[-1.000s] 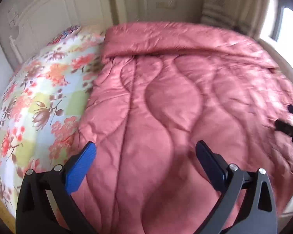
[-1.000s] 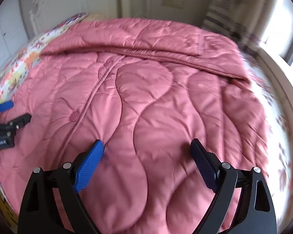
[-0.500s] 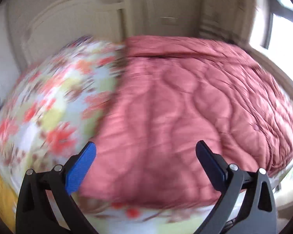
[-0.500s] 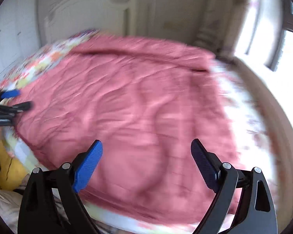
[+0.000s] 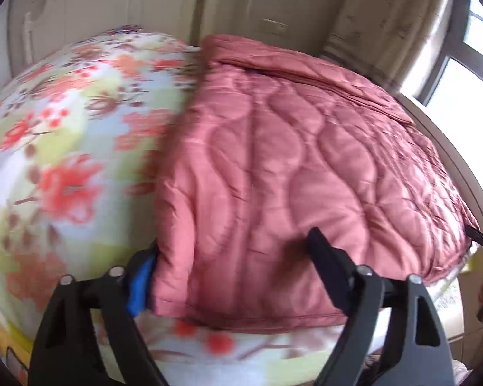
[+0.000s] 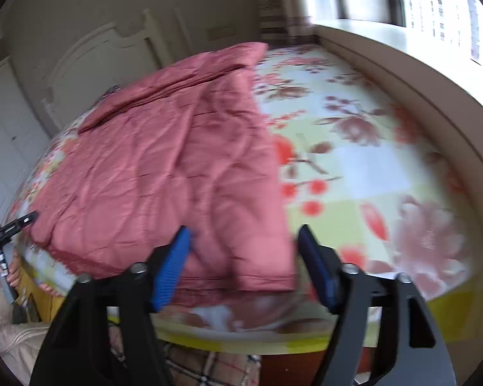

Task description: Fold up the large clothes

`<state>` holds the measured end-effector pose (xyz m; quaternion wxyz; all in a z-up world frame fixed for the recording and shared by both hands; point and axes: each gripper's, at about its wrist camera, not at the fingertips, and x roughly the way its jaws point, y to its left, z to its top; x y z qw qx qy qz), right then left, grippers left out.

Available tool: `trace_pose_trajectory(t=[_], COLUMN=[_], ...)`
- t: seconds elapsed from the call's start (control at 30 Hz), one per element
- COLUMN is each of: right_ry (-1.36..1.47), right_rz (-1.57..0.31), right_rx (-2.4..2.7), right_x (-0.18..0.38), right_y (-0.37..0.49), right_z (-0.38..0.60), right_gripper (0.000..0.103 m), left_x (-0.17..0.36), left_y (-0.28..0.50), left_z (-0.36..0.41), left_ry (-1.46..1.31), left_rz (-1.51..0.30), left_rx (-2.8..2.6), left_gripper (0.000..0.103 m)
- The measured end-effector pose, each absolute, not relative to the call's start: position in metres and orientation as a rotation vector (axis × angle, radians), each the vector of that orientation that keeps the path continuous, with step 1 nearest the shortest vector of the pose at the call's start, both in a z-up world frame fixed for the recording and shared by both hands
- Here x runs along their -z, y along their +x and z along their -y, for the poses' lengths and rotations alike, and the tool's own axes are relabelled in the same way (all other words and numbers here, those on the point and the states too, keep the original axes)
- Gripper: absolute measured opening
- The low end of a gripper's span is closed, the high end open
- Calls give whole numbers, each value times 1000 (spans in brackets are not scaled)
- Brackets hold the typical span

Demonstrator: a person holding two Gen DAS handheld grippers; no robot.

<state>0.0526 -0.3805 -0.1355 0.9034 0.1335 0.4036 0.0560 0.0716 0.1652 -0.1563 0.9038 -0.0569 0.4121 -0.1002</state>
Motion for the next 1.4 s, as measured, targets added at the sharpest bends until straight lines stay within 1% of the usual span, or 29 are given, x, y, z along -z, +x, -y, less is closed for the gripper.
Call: trace_pose_trajectory(t=[0.03,0.07,0.1,0.13,0.17,0.27,0.37,0.47,0.57,0.67,0.77,0.83,0.9,0.93,1.03,1.07,1.1,1.13,1.17,1.2,1.23,1.27,1.3,1.4], right_ry=[273,259,257,263,269,292,337,344,349,327,300,265,244,237,272,300,316,343,392,437,508,585,631,624], right_rz=[-833,-829,-822,-814,-807,-784,-752,-706,-609,-493,-397,-376,-395,-418,-518,-556,-593,-629,-666,-701,-743,-770,-762,-679], right_rx=[-132,-136,-142,-145,-143,-151,-218,-300,-361,-395,-408,-393,-373,-348,-254,-223,-208,-189,-175,-174,-174,-169,-151,-135], right_x=[137,138,139,139,141,134,113,79,37,-5,-50,-78,-92,-97,-88,-78,-68,-53,-36,-22,-5,12,24,37], right_y=[52,56,57,57,56,49,20,-20,-64,-90,-83,-47,1,34,135,167,191,220,247,264,282,298,303,300], right_z=[369,360,354,351,349,352,363,359,355,350,345,342,338,337,345,350,353,357,364,370,379,390,398,423], right_gripper=[42,28,22,20,19,16,15,15,15,15,15,15,15,15,15,16,16,17,23,35,45,76,95,95], left_x=[156,155,155,156,152,131,105,76,41,7,-25,-38,-47,-49,-39,-32,-21,-9,3,10,14,20,26,36], left_y=[70,69,68,65,60,31,-11,-56,-89,-93,-55,-19,41,61,152,174,197,219,240,251,257,263,267,271], left_z=[-159,-155,-158,-160,-165,-179,-191,-204,-223,-238,-251,-252,-252,-252,-243,-242,-242,-244,-249,-255,-259,-268,-275,-277], left_ry=[-106,-105,-157,-191,-220,-265,-293,-327,-379,-418,-457,-463,-488,-484,-468,-476,-496,-519,-528,-519,-513,-518,-521,-434], left_rz=[-846,-841,-846,-841,-821,-743,-662,-583,-488,-408,-373,-388,-449,-467,-560,-591,-626,-659,-671,-665,-666,-673,-683,-732], left_rx=[213,225,261,270,288,336,379,421,484,528,529,504,459,433,318,289,262,230,164,105,77,58,65,135], left_gripper=[57,29,26,21,18,17,17,17,17,18,19,20,22,25,37,49,58,72,75,76,79,81,81,81])
